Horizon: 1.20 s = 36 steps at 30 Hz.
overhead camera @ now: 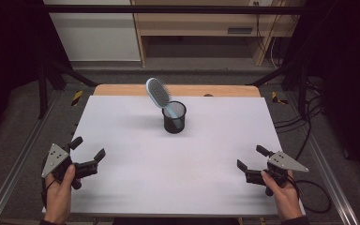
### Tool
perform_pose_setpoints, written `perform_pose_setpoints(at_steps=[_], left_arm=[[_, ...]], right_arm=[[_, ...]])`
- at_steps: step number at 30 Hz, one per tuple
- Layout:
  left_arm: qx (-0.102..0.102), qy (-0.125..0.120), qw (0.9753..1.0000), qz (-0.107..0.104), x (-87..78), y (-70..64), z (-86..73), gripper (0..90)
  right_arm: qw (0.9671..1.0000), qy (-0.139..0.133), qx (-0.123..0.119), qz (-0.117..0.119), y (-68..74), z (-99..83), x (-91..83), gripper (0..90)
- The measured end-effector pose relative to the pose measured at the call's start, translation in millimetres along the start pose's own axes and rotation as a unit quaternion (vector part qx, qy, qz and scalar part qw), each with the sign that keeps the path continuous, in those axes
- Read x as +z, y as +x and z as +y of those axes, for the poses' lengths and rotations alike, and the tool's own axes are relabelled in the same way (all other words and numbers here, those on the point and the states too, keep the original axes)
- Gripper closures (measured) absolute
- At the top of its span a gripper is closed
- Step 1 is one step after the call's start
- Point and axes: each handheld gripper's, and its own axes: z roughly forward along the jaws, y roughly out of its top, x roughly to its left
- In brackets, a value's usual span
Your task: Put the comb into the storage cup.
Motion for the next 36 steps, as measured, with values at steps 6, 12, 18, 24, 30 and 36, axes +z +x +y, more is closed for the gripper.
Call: perform_pose_setpoints(at_steps=[6, 12, 18, 24, 30, 36], left_arm=[[0.005, 0.002, 1.0000, -0.006, 0.8, -5.5, -3.0, 2.2], [0.006, 0.000, 0.9999, -0.012, 0.8, -11.2, -5.9, 2.2], [0.002, -0.002, 0.9998, -0.020, 0.4, -15.9, -6.7, 2.2], [0.005, -0.001, 0.9997, -0.024, 0.3, -21.8, -8.2, 2.1], [0.003, -0.001, 0.9996, -0.029, -0.4, -28.4, -10.9, 2.1], [0.012, -0.005, 0.9994, -0.032, -1.9, -34.1, -12.0, 2.1]], right_arm=[[1.0000, -0.006, -0.002, -0.001, 0.4, -1.5, 0.0, 4.7], [1.0000, -0.005, -0.004, 0.003, 2.1, -4.1, 1.5, 4.4], [0.9999, -0.009, -0.003, 0.004, 3.8, -4.7, 2.5, 3.7], [0.9999, -0.008, -0.002, 0.010, 6.7, -6.0, 5.4, 3.2], [0.9998, -0.012, -0.005, 0.015, 9.7, -6.6, 8.0, 3.6], [0.9997, -0.021, -0.003, 0.014, 10.7, -6.0, 9.4, 3.8]])
